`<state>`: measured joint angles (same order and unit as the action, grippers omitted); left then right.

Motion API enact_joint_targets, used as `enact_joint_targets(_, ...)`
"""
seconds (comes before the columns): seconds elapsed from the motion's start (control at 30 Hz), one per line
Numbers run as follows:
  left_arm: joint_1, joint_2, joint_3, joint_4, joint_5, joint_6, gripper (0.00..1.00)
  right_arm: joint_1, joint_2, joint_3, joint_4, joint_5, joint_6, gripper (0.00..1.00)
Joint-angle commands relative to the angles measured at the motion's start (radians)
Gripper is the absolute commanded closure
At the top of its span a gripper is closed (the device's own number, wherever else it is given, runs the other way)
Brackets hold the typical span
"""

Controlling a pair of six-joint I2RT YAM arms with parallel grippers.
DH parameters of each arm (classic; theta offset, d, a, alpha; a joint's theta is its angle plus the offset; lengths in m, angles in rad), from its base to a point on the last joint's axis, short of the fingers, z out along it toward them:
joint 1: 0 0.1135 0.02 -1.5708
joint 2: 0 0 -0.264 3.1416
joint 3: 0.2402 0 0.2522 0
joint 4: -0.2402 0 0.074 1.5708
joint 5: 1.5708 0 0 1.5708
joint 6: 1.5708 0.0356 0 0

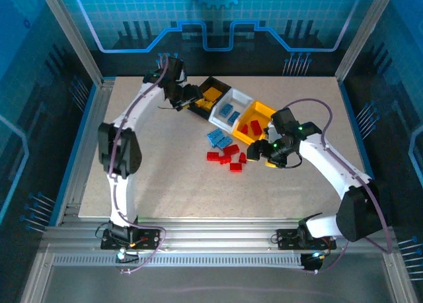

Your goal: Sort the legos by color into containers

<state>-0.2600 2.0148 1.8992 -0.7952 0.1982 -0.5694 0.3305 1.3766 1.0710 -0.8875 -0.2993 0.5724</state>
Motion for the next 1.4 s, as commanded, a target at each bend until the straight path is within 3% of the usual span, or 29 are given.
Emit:
enact_joint_targets(0.0, -0.056, -0.175, -0.171, -0.026, -0.036, 0.031, 0.38, 0.014, 0.03, 0.013, 0.003, 0.0, -0.038, 0.23)
enact_joint_targets(0.17, -0.099, -0.394, -0.477, 0.044, -0.009, -0.053, 0.34, 0.105, 0.143, 0.056, 0.001, 0.046, -0.037, 0.22)
enact_joint_targets(0.37, -0.099, -0.567, -0.664, 0.043, 0.013, -0.08, 0.24, 0.245, 0.301, 0.179, -0.048, 0.162, -0.02, 0.19)
enact_joint_targets(0.5, -0.096, -0.677, -0.738, 0.025, 0.009, -0.099, 0.2, 0.278, 0.367, 0.213, -0.079, 0.241, -0.018, 0.19)
enact_joint_targets(0.93, -0.094, -0.911, -0.916, 0.013, 0.064, -0.06, 0.02, 0.342, 0.517, 0.258, -0.032, 0.316, 0.063, 0.18)
enact_joint_targets(1.37, -0.084, -0.989, -0.968, -0.017, 0.099, -0.046, 0.01, 0.329, 0.627, 0.35, -0.054, 0.369, 0.08, 0.23)
